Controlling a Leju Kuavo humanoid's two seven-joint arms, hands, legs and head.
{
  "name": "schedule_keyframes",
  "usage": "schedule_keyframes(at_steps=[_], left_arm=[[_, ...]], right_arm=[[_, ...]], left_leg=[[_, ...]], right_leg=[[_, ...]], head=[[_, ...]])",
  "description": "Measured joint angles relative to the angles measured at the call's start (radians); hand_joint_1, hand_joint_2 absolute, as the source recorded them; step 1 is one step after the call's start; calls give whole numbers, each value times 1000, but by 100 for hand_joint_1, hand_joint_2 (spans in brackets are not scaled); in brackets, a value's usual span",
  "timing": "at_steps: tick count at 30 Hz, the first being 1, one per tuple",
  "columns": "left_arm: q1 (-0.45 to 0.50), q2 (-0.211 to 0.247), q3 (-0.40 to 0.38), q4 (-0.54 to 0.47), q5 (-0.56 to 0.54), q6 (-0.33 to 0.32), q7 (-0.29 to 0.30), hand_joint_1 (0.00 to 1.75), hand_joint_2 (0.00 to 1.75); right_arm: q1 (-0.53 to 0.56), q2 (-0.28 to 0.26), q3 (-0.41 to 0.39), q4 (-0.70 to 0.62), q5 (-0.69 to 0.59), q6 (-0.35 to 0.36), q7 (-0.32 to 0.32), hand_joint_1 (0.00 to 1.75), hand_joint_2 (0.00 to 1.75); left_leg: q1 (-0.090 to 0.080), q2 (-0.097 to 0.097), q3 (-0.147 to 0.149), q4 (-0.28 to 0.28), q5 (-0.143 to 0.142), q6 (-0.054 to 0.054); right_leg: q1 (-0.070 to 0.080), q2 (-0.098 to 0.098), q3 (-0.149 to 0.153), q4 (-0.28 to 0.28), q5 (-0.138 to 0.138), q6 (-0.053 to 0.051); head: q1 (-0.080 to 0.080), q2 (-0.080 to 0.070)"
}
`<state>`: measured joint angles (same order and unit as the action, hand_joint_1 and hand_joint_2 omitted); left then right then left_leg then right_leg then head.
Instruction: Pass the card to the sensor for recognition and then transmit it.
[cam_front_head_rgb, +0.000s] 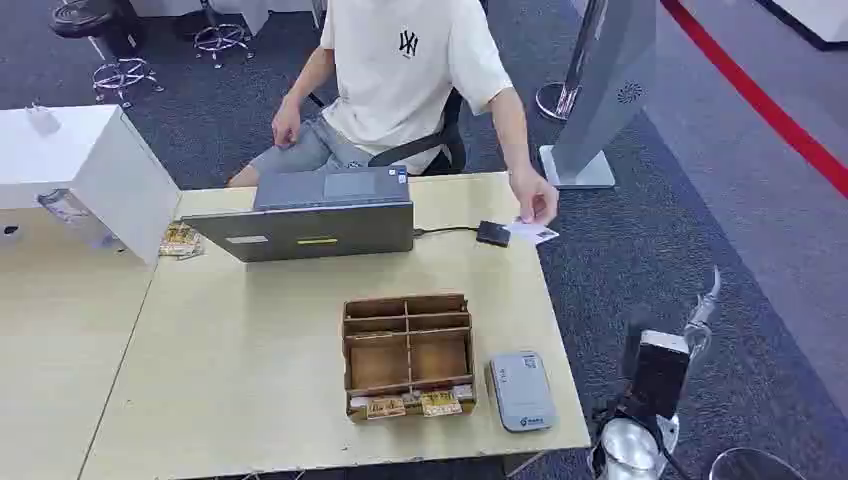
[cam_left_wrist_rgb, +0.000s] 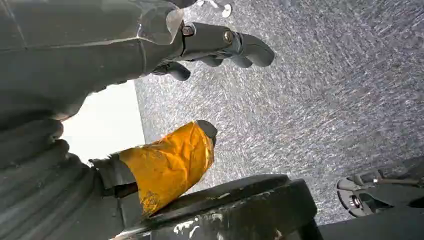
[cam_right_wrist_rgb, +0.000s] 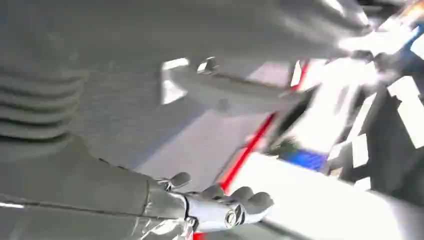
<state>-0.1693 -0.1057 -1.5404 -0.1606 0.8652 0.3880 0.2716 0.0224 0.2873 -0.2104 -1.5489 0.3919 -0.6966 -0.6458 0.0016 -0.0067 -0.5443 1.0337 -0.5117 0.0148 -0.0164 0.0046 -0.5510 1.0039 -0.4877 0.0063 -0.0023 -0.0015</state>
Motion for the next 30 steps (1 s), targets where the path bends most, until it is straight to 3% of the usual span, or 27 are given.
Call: schedule_keyframes(at_steps=[6,12,20,30], left_arm=[[4,1,-1,0,-10,-1,0,0,175],[3,3,-1,0,-35,-11,12,0,175],[-1,5,-1,0,-70,-27,30,0,175],[-11,5,-1,0,-116,-47,46,0,175]], right_arm=[[46,1,162,-133,245,0,-43,0,175],[47,1,246,-206,476,0,-49,0,175],[42,1,258,-204,709,0,-38,0,175],[25,1,254,-142,955,0,28,0,175]], left_leg=[[0,0,0,0,0,0],[0,1,0,0,0,0],[0,0,0,0,0,0],[0,0,-1,0,0,0]], right_leg=[[0,0,0,0,0,0],[0,0,0,0,0,0],[0,0,0,0,0,0],[0,0,0,0,0,0]], head=[[0,0],[0,0],[0,0],[0,0]])
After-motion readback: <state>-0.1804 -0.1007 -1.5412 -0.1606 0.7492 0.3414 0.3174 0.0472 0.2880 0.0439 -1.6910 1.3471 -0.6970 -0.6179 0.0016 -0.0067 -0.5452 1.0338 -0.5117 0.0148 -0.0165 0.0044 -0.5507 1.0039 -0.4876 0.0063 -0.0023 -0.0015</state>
